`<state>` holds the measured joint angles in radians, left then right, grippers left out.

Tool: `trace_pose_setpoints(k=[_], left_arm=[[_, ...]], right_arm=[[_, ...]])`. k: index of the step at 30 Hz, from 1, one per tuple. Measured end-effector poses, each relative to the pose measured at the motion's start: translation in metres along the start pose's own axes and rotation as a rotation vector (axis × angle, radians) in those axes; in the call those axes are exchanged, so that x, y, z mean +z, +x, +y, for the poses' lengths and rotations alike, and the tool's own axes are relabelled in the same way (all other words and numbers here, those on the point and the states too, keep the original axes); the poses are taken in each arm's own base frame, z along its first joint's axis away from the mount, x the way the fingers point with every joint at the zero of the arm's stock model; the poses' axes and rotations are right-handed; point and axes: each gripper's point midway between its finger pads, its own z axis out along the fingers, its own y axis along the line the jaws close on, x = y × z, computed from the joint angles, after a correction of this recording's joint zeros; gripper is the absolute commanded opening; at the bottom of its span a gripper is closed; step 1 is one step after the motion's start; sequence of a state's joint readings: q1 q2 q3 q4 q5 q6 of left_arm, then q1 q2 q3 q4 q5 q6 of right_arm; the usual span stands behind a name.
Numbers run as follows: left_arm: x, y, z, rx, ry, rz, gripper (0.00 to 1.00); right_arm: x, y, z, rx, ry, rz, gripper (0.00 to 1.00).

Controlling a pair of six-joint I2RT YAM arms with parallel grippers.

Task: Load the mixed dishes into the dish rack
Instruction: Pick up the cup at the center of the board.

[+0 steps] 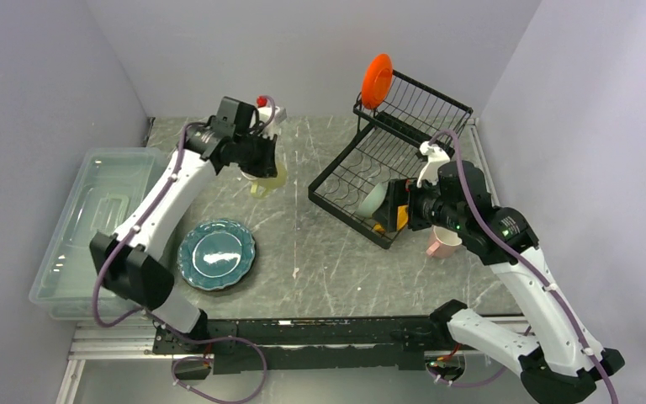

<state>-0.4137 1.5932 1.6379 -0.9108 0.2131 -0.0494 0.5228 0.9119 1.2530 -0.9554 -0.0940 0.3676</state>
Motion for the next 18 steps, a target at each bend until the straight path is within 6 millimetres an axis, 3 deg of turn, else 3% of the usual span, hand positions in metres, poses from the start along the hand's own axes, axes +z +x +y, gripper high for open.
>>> trace_pose_setpoints(k=[4, 12, 18], left_arm=[[-0.028, -0.004, -0.021, -0.026, 0.077, -0.063, 0.00], [-0.073, 0.007, -0.062, -0.101, 0.255, -0.150, 0.00], [-0.111, 0.010, -0.089, -0.152, 0.377, -0.278, 0.00]], right_arm=[[0.002, 0.000, 0.009, 0.004, -0.054, -0.009, 1.00], [0.009, 0.005, 0.035, 0.065, -0.211, -0.005, 1.00], [0.001, 0.006, 0.057, 0.105, -0.351, -0.037, 1.00]])
